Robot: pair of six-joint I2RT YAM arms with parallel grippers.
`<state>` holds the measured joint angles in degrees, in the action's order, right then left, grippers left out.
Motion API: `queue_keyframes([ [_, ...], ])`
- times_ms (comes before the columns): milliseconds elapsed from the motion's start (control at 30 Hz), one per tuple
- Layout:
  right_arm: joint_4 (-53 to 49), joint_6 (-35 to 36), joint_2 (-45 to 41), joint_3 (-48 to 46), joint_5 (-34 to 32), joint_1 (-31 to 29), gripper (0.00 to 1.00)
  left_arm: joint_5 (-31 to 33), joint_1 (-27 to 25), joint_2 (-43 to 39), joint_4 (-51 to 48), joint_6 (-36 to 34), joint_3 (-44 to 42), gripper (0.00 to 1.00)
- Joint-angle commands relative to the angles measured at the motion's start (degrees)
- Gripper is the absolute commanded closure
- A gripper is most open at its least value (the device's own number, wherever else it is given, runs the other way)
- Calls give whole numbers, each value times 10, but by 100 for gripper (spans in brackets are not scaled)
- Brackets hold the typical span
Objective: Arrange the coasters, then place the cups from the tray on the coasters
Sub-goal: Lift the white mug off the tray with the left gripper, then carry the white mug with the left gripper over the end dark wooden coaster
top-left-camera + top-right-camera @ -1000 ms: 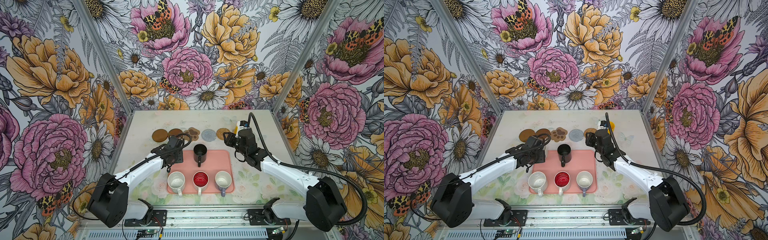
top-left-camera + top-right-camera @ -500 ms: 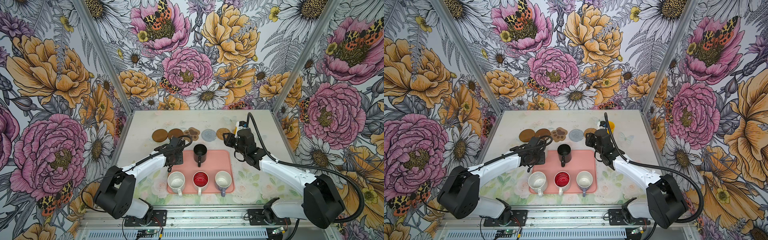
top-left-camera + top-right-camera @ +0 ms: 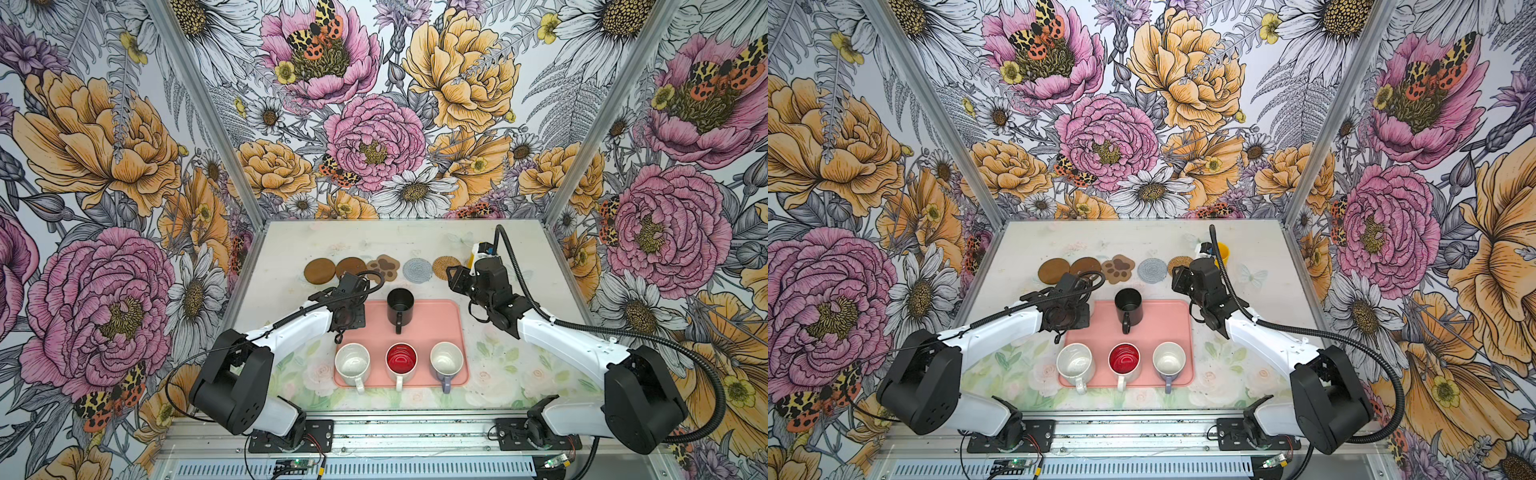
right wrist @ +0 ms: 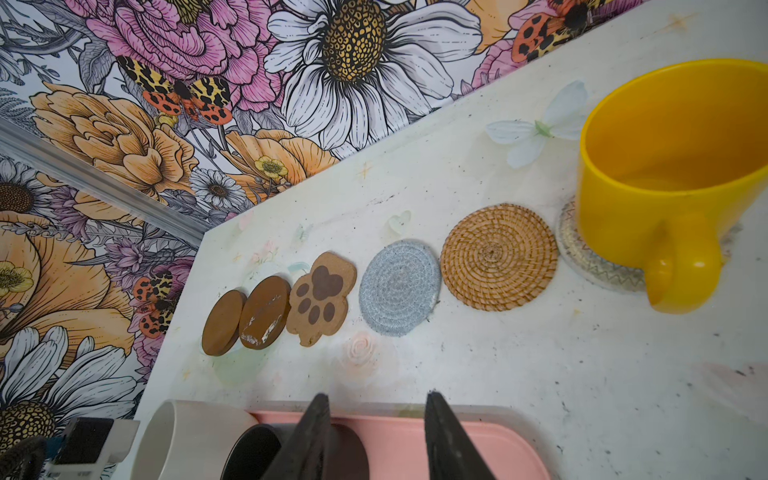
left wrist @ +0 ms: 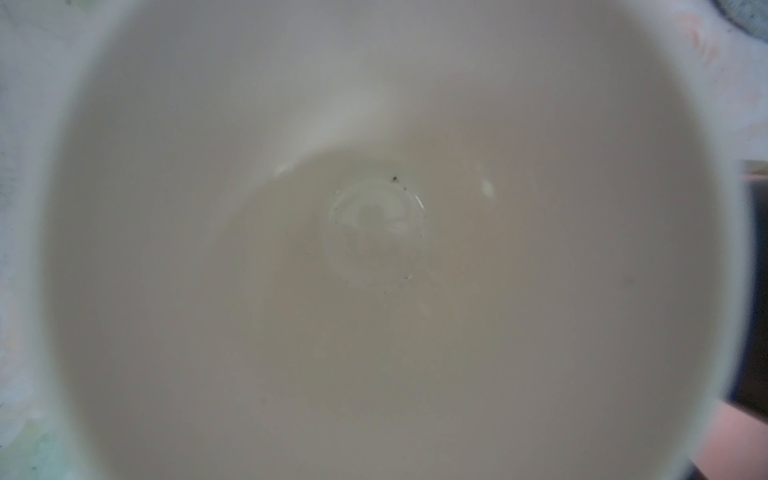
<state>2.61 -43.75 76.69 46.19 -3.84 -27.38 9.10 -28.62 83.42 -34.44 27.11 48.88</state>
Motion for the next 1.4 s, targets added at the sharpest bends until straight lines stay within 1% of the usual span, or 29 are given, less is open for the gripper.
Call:
queue_keyframes([
  [0, 14, -2, 4, 11, 9, 4, 60, 7, 1, -13, 11, 5, 13, 100],
  [200, 14, -3, 5, 13, 11, 5, 62, 10, -6, -48, 7, 5, 16, 100],
  [467, 15, -4, 6, 13, 16, 5, 63, 25, -12, -76, -11, 1, 32, 100],
  [533, 15, -5, 7, 14, 17, 6, 63, 43, -7, -77, -10, -7, 36, 100],
  [667, 15, -5, 9, 14, 21, 5, 64, 50, 12, -66, -15, -31, 62, 100],
  [967, 14, -2, 11, 15, 23, 7, 65, 41, 67, -35, -15, -70, 128, 100],
  [1200, 10, -1, 10, 15, 27, 11, 66, 44, 78, -1, -20, -85, 174, 100],
  [1367, 10, -1, 10, 14, 29, 14, 67, 48, 102, 27, -19, -89, 199, 100],
])
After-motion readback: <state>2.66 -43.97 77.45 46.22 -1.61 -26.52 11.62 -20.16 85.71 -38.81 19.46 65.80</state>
